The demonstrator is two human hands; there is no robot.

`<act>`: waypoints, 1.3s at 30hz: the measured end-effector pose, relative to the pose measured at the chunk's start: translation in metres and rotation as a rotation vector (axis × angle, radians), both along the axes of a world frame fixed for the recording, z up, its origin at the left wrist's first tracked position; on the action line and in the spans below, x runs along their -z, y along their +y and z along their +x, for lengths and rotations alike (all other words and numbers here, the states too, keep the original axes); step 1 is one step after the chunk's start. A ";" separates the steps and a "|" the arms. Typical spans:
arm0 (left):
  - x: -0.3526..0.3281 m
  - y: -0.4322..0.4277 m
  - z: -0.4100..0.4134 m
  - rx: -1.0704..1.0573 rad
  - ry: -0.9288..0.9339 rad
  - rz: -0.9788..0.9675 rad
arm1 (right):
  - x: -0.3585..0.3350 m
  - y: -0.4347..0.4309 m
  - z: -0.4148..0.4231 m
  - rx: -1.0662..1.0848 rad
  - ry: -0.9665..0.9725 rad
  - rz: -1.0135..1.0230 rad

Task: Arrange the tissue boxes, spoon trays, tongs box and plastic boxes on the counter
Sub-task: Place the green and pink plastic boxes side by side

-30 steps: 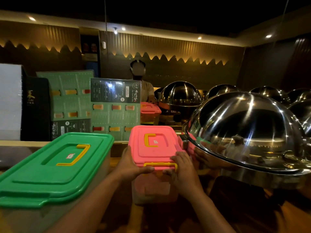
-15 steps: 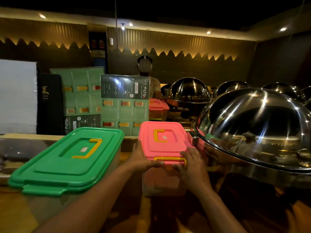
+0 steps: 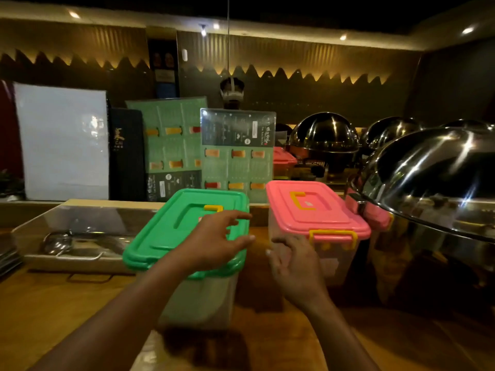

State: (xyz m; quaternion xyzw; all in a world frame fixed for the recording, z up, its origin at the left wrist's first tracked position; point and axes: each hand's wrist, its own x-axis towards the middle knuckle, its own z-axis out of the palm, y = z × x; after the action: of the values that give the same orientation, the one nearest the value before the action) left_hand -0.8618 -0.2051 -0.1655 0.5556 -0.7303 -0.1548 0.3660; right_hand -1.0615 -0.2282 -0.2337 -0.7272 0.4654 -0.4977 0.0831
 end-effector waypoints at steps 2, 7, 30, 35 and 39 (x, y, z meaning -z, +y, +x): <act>-0.001 0.013 0.043 -0.067 -0.018 -0.067 | -0.006 0.014 0.035 -0.086 0.023 0.022; 0.019 0.035 0.132 -0.238 -0.156 0.072 | -0.001 0.038 0.086 -0.044 0.167 0.160; 0.062 -0.031 0.113 -0.152 -0.059 0.046 | 0.003 -0.003 0.072 0.354 0.531 0.253; 0.064 -0.053 0.100 -0.167 -0.042 0.064 | 0.000 -0.025 0.060 0.355 0.604 0.265; 0.065 -0.065 0.090 -0.183 -0.032 0.053 | 0.001 -0.040 0.050 0.346 0.643 0.256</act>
State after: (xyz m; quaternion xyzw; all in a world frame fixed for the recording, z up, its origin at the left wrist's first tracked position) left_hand -0.7721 -0.2696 -0.2308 0.6319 -0.6778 -0.1312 0.3522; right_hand -1.0111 -0.2685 -0.2346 -0.7406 0.6419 -0.1887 -0.0621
